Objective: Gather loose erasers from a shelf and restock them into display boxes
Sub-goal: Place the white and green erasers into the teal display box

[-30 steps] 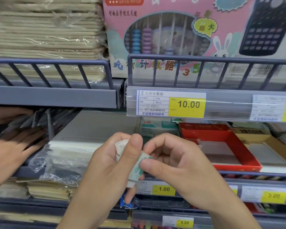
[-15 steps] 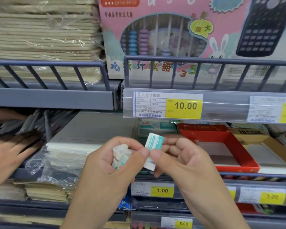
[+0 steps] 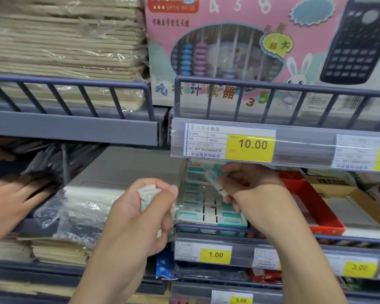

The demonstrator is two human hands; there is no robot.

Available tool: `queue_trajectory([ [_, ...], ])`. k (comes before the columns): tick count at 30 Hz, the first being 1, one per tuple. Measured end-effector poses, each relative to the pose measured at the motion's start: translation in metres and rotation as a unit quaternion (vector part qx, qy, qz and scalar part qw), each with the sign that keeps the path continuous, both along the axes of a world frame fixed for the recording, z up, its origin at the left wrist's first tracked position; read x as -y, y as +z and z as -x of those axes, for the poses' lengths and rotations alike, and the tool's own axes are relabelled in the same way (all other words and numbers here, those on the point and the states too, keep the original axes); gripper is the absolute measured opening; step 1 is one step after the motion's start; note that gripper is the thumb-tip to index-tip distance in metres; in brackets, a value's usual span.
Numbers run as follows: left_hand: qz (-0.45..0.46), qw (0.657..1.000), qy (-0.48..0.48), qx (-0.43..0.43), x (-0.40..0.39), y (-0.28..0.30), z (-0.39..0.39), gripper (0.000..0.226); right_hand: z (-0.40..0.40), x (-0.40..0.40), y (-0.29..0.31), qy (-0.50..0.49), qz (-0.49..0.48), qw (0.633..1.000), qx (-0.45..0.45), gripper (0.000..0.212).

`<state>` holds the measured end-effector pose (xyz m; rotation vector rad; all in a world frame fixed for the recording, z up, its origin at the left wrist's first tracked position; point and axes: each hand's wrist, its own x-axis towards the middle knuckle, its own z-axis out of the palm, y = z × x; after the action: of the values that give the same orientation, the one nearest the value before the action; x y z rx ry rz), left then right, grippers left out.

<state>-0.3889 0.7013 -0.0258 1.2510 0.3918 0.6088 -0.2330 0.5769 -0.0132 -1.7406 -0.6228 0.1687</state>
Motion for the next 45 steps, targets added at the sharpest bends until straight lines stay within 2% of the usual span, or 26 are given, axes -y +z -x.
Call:
queue_trajectory([
  [2, 0.011, 1.000, -0.001, 0.010, -0.001, -0.001, -0.001, 0.006, -0.006, -0.009, 0.005, 0.023, 0.126, 0.990, 0.050, 0.008],
  [4, 0.015, 1.000, -0.003, 0.016, -0.004, -0.002, -0.001, 0.018, -0.010, -0.019, 0.010, 0.056, 0.255, 0.960, 0.100, 0.016],
  [6, 0.016, 1.000, 0.001, 0.017, -0.006, -0.002, -0.002, 0.030, -0.012, -0.029, 0.013, 0.076, 0.305, 0.943, 0.107, 0.022],
  [9, 0.009, 1.000, 0.000, 0.026, -0.006, 0.000, -0.001, 0.025, -0.010, -0.038, 0.014, 0.095, 0.317, 0.940, 0.076, 0.028],
  [15, -0.009, 1.000, 0.001, 0.018, -0.010, 0.000, 0.002, 0.032, -0.009, -0.039, 0.009, 0.115, 0.391, 0.899, 0.162, 0.037],
  [21, -0.019, 1.000, -0.008, 0.000, -0.011, 0.000, 0.003, 0.031, -0.017, -0.046, 0.003, 0.040, 0.360, 0.912, 0.190, 0.021],
  [28, -0.031, 0.999, -0.036, 0.002, -0.014, -0.001, 0.003, 0.026, -0.022, -0.050, -0.003, 0.050, 0.349, 0.920, 0.173, 0.019],
  [32, -0.055, 0.998, -0.034, 0.012, -0.014, 0.000, 0.003, 0.017, -0.022, -0.049, -0.001, 0.059, 0.349, 0.918, 0.180, 0.018],
  [36, -0.097, 0.995, -0.030, 0.018, -0.013, 0.000, 0.003, 0.015, -0.015, -0.043, 0.007, 0.095, 0.382, 0.896, 0.205, 0.016],
  [38, -0.113, 0.993, -0.036, 0.018, -0.013, 0.001, 0.004, 0.025, -0.008, -0.034, 0.008, 0.075, 0.358, 0.904, 0.221, 0.013],
  [39, -0.120, 0.992, -0.039, 0.016, -0.013, 0.001, 0.004, 0.031, -0.003, -0.028, 0.007, 0.051, 0.309, 0.924, 0.219, 0.015],
  [41, -0.126, 0.991, -0.047, 0.019, -0.013, 0.001, 0.006, 0.034, 0.009, -0.012, 0.004, 0.052, 0.141, 0.976, 0.156, 0.016],
  [42, -0.125, 0.990, -0.053, 0.022, -0.013, 0.000, 0.006, 0.035, 0.017, -0.005, 0.005, 0.092, 0.056, 0.989, 0.098, 0.015],
  [43, -0.124, 0.990, -0.058, 0.023, -0.013, -0.001, 0.007, 0.035, 0.025, 0.001, 0.005, 0.146, -0.013, 0.988, 0.039, 0.016],
  [45, -0.128, 0.990, -0.063, 0.024, -0.012, -0.001, 0.007, 0.036, 0.035, 0.009, 0.006, 0.220, -0.090, 0.971, -0.031, 0.019],
])
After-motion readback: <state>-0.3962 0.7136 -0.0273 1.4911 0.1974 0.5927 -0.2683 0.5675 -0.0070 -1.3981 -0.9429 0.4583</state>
